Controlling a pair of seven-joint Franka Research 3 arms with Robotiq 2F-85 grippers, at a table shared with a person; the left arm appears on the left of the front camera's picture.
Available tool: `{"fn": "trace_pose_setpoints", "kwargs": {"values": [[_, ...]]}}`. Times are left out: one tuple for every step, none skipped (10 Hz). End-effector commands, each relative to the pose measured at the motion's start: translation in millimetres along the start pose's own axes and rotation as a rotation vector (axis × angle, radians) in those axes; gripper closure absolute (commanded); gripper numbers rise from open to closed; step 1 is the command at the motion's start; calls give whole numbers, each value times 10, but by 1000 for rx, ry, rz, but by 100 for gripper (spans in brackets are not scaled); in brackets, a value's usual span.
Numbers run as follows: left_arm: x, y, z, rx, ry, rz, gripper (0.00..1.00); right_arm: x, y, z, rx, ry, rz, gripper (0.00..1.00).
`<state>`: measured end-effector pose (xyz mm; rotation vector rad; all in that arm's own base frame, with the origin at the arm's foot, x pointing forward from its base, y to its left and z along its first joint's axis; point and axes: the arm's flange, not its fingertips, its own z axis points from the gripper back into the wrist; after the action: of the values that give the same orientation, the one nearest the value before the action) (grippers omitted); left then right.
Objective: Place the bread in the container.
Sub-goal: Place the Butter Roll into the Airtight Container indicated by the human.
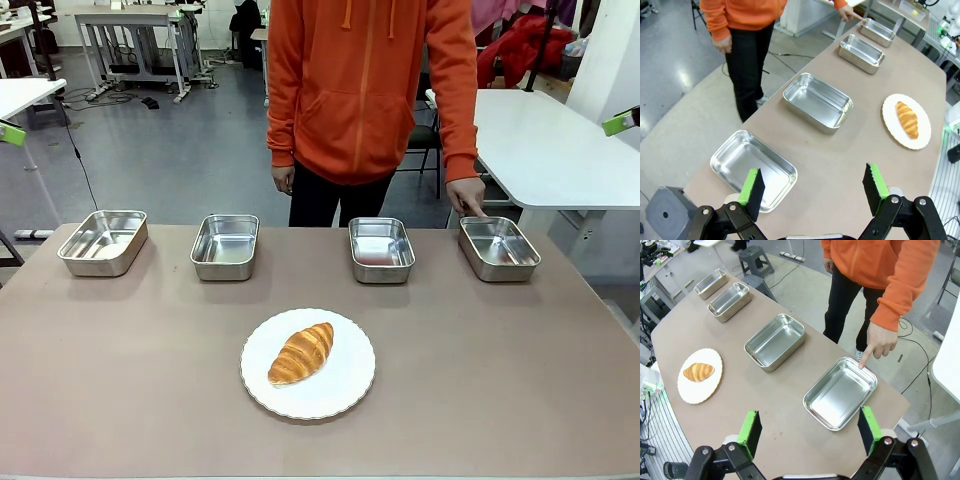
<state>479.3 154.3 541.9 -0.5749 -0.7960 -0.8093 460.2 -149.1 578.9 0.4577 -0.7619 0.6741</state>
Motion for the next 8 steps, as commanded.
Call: {"fn": "trace_pose_setpoints", "kwargs": {"values": [[6, -3, 11, 0, -10, -16, 0, 158, 165, -57, 6, 29, 1, 0], [6, -3, 11, 0, -10, -16, 0, 342, 373, -126, -18, 64, -3, 0], [6, -3, 11, 0, -10, -16, 0, 560, 644, -221, -42, 92, 2, 0], [6, -3, 11, 0, -10, -16, 0, 735, 913, -310, -37, 129, 6, 0], [6, -3, 11, 0, -10, -16, 0, 854, 1213, -436, -39, 185, 42, 0], [6, -3, 11, 0, -10, -16, 0, 969, 1527, -586, -56, 270, -47, 0], [6, -3, 11, 0, -10, -16, 0, 1052, 1903, -816, -130, 273, -128, 0], [6, -3, 11, 0, -10, -16, 0, 1090, 2257, -997, -199, 298, -188, 0]]}}
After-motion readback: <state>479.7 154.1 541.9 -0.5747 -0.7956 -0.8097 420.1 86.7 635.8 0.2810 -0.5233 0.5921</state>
